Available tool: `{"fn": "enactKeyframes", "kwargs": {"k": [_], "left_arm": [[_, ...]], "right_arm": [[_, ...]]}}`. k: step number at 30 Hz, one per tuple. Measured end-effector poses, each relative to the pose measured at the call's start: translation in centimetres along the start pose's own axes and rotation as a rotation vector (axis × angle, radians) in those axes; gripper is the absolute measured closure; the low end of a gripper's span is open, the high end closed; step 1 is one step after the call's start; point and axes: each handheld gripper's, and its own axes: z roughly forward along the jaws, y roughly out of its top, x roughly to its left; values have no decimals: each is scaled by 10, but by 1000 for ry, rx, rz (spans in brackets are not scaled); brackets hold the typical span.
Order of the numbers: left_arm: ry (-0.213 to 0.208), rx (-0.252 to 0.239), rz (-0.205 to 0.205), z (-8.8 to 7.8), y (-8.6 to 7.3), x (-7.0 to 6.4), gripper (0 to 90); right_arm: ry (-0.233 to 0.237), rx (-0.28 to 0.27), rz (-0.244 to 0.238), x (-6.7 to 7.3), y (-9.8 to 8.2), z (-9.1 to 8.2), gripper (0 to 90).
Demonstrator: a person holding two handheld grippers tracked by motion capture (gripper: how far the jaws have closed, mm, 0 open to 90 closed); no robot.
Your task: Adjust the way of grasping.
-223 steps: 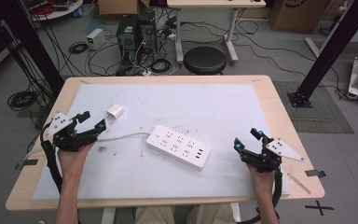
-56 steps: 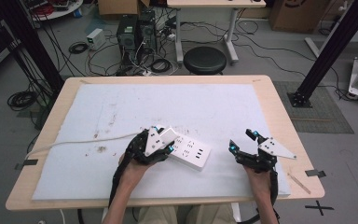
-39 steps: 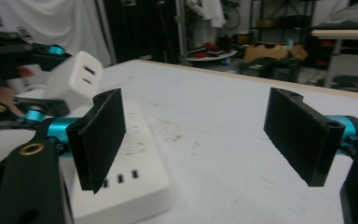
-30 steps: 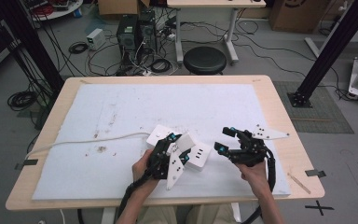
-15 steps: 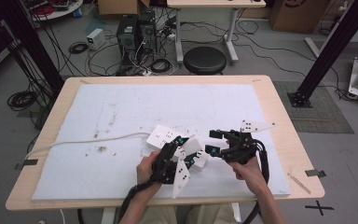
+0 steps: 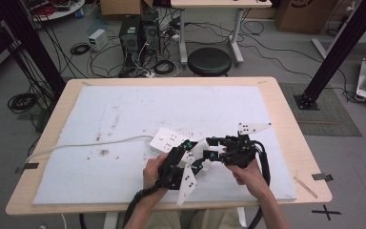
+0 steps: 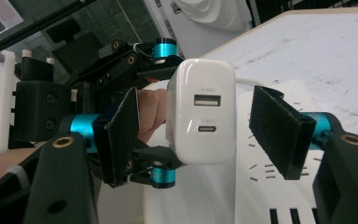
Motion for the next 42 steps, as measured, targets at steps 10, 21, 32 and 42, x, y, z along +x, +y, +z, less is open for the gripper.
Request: {"fn": "enactKeyframes", "kwargs": {"k": [10,21,32,42], "left_arm": [[-13,-15,12,0,1,-1,425],[-20,-12,21,0,0,-1,424],[-34,9,23,0,-1,-2,424],[-34,31,-4,2,0,-3,386]], "right_arm": [[16,37,0,-2,0,6,499],[42,45,27,-5,0,8,628],[23,28,37,-4,-5,10,630],[10,32,33,-4,-8,10,630]]}}
